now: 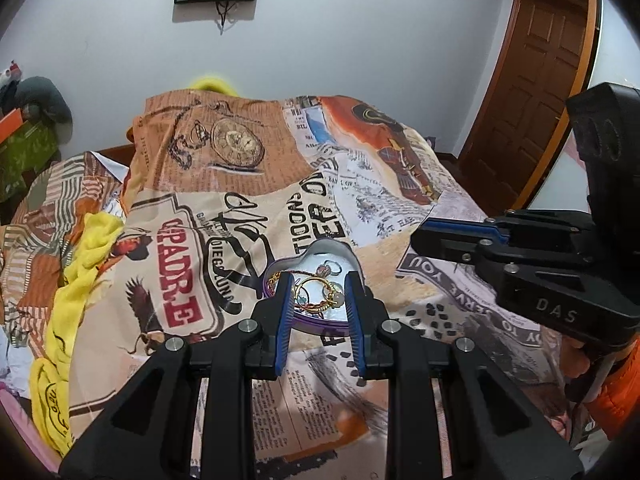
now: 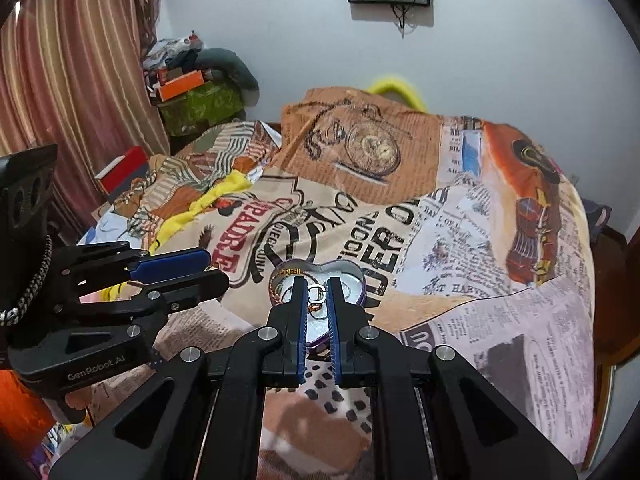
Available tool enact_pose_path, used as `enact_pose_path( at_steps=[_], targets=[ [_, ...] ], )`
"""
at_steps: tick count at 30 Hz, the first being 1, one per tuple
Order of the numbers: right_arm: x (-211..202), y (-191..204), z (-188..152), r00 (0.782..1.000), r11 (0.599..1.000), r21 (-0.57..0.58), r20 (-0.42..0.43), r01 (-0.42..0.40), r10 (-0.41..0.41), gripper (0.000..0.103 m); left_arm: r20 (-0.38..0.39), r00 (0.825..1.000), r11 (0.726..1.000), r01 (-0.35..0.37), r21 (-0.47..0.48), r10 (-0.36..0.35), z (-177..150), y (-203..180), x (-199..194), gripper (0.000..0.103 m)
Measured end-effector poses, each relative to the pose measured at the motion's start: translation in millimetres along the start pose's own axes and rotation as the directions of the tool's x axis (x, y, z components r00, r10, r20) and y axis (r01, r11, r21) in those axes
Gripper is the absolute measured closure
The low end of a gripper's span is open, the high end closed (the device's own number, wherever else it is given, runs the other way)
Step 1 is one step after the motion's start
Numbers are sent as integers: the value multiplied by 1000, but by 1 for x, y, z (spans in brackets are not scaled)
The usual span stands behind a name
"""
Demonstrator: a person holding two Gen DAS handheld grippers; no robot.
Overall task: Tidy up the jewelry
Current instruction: 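Lower both held rings into the heart tin and open both tools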
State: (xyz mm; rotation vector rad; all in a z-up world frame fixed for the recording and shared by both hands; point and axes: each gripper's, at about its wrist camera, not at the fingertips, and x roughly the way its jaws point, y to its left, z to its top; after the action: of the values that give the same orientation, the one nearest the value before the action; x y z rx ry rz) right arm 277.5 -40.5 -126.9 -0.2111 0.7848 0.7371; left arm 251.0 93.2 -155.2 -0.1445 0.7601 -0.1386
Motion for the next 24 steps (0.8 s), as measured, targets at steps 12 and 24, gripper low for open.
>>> enact_pose_path(
  at_steps=[12,24],
  targets=[
    [61,-18,2,991,998,55,-133,-21,28,95,-80,996,999,28,-15,-29,3,14,58,79],
    [90,-24,-7,979,999,48,-203,-23,32,95,-126,989,996,64,-66,-72,2,26,88,79]
  ],
)
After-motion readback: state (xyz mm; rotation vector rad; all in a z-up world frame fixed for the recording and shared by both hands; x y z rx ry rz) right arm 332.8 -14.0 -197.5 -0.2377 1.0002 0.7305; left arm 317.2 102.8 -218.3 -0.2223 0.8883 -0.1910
